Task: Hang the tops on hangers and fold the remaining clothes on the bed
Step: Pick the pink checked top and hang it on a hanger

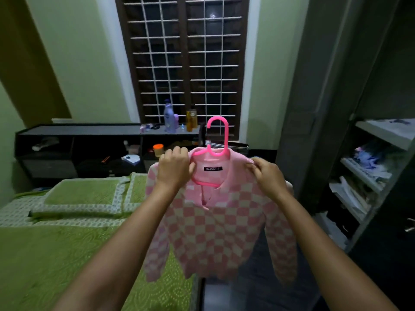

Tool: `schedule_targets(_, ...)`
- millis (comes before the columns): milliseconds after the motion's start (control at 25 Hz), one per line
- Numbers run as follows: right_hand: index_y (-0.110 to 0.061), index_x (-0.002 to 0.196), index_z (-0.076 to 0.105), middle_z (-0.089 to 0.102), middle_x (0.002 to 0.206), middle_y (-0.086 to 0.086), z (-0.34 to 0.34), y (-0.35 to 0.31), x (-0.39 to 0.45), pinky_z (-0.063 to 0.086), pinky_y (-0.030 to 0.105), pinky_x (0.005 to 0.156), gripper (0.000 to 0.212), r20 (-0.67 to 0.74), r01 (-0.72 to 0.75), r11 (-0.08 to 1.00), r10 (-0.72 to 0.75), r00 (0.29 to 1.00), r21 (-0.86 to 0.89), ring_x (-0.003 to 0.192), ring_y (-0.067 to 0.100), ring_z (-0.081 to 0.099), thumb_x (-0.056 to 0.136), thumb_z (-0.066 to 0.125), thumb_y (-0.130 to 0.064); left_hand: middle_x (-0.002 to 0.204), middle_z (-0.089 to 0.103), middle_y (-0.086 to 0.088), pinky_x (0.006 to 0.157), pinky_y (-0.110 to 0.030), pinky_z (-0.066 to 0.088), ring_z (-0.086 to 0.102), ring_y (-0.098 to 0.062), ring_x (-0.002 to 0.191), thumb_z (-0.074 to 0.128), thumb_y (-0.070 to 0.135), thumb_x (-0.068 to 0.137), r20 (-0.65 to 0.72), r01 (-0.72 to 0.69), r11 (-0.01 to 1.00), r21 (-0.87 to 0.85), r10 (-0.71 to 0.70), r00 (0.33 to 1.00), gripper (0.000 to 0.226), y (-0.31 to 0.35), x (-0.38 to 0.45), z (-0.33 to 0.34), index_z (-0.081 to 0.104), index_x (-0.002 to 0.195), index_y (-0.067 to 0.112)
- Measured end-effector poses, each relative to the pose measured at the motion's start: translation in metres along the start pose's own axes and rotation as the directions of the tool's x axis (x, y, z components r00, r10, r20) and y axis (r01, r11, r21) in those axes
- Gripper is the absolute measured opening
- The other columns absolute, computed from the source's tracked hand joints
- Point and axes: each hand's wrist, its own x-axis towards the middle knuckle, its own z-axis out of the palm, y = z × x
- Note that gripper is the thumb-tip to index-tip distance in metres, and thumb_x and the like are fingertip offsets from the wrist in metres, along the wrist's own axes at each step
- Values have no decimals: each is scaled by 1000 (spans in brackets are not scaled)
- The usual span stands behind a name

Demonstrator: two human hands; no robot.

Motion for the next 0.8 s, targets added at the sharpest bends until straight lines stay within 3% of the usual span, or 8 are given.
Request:
schedule_targets(80,-13,105,66,70,97,12,-5,15,27,43,39,72,28,-51,-60,998,60,997,-12,93,34,61,98,48,-34,86,65,-17,59,-37,47,65,-37,77,66,25,82,56,-35,999,-16,36,998,22,7,37,5,64,89,4)
schedule_targets(160,-13,104,66,70,96,12,-4,26,48,42,38,69,27,-103,-109,994,105,989,-33,92,35,61,98,49,-33,100,67,-15,66,-34,39,64,-33,93,49,23,93,81,-115,989,-97,123,989,25,22,66,21,64,99,5)
schedule_targets(280,-13,104,65,70,96,12,7,39,75,32,34,64,24,-114,-153,982,140,984,-108,92,35,60,98,49,-29,86,68,-16,63,-33,35,62,-32,82,46,20,94,169,-267,892,-365,345,923,24,66,92,36,62,83,6)
schedule_targets(400,-13,94,63,63,79,5,-3,67,95,30,34,62,23,-123,-214,975,206,971,-52,83,32,58,98,48,-30,75,64,-11,59,-34,37,61,-29,73,49,31,97,114,-283,780,-558,410,905,34,78,127,69,48,66,16)
schedule_targets(520,-8,81,57,57,69,10,-31,115,122,39,40,64,27,-156,-249,968,252,955,39,73,31,54,97,51,-28,90,61,-8,71,-36,36,55,-27,83,44,41,96,-207,-389,805,-449,330,921,29,60,188,102,56,90,15)
schedule_targets(560,-8,80,58,57,69,10,-39,129,133,40,39,64,26,-158,-240,969,246,956,53,70,28,53,96,52,-28,99,58,-7,75,-37,34,51,-27,89,38,47,95,-238,-395,822,-410,322,916,37,58,211,108,55,102,16)
schedule_targets(680,-17,77,60,59,69,4,-59,173,174,39,35,63,22,-161,-215,974,223,961,64,67,20,52,95,54,-28,114,55,-2,80,-38,31,50,-26,103,18,60,89,-24,-479,822,-307,497,867,57,87,280,131,50,114,21)
schedule_targets(800,-24,75,60,62,71,2,-79,216,214,41,35,65,22,-218,-264,964,262,940,19,72,23,56,95,54,-31,99,61,-17,69,-38,37,58,-36,90,33,44,99,31,-464,758,-458,536,844,36,147,332,162,44,99,10)
